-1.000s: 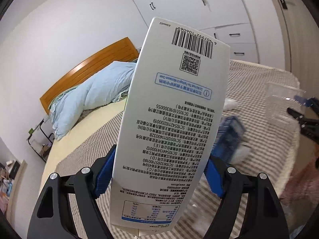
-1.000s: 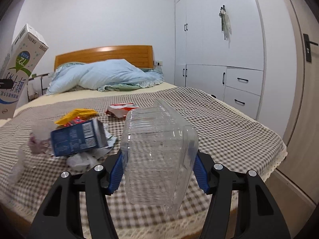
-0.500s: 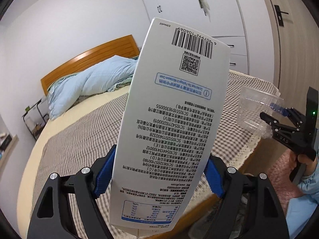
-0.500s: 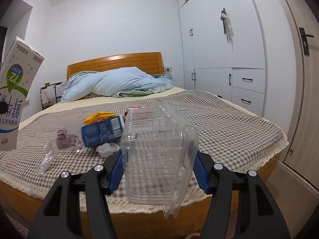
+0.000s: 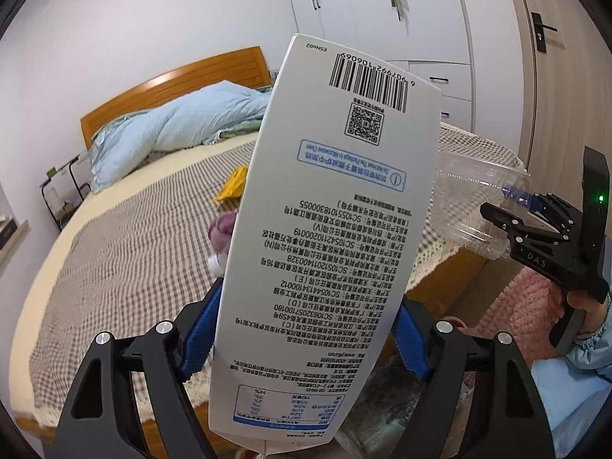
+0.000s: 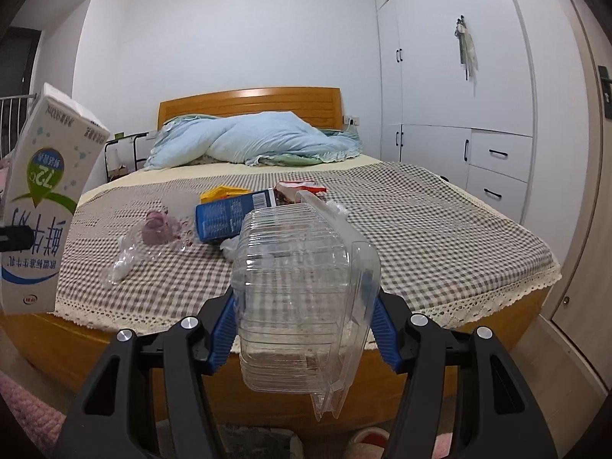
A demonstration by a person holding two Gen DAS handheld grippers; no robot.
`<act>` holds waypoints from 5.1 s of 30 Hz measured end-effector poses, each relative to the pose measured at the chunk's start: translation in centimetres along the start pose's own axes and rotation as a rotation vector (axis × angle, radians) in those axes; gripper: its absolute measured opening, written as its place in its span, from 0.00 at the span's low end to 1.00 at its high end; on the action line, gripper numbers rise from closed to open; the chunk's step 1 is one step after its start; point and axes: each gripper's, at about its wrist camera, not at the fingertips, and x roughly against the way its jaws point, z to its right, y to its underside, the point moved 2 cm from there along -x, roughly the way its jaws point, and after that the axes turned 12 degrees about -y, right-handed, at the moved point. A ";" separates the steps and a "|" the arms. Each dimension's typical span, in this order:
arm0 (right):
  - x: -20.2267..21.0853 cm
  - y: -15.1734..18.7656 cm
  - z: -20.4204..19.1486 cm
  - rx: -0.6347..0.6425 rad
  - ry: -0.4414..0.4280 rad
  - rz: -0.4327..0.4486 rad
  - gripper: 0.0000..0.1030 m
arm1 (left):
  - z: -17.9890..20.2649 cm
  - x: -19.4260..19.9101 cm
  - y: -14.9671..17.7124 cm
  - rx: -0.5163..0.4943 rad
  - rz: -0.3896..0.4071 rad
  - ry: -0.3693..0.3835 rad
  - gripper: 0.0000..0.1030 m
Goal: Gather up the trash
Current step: 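Carry the milk carton with the left tool while the right tool carries the clamshell toward the floor bag, then lower the milk carton into the butterfly-print bag and open the left tool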
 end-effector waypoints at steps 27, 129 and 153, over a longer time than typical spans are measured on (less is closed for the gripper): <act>1.7 6.4 -2.2 0.062 0.010 -0.295 0.57 | 2.5 -4.1 8.4 -0.141 -0.170 0.207 0.74; -13.4 18.8 4.6 -0.077 0.134 -0.983 0.57 | 32.4 -35.0 32.9 -0.966 -0.399 0.328 0.74; -12.8 18.3 4.6 -0.078 0.119 -0.968 0.58 | 23.5 -36.2 35.1 -0.316 -1.095 0.161 0.37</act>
